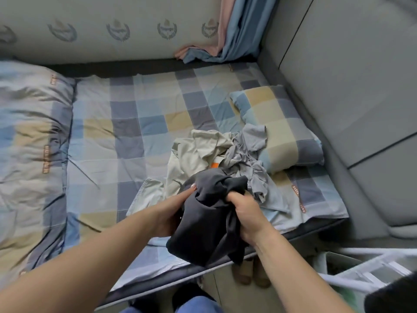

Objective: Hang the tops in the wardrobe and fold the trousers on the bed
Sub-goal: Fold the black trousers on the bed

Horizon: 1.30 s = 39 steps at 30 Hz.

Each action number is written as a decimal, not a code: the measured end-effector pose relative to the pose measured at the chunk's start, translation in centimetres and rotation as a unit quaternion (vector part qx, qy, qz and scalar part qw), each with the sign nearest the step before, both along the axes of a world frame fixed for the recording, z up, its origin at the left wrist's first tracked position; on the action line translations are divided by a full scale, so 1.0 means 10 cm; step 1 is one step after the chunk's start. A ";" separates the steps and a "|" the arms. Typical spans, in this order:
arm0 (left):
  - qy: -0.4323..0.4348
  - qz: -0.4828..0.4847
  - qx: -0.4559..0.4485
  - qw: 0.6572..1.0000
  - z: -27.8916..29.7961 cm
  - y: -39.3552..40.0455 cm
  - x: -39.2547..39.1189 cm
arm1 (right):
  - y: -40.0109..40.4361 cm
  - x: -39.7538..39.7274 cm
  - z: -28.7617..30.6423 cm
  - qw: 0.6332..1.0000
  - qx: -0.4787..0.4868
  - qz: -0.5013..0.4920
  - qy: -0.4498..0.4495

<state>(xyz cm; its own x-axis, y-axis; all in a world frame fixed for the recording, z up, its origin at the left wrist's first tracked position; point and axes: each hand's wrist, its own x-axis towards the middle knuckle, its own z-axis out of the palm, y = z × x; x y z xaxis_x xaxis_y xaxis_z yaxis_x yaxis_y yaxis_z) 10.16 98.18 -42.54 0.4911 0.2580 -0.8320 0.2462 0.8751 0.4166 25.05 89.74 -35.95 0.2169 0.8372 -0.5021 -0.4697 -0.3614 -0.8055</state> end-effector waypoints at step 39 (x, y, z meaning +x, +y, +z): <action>-0.185 0.080 0.417 0.886 1.76 0.41 -2.31 | 0.69 -1.52 1.54 0.603 0.010 0.257 -0.755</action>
<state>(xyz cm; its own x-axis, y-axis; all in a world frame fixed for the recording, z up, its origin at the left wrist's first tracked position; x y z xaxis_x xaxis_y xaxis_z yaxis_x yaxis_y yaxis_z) -12.97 102.24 -24.97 0.5922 0.7984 -0.1088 -0.1422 0.2365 0.9612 9.80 96.61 -20.55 0.1233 0.9914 -0.0445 0.9750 -0.1294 -0.1808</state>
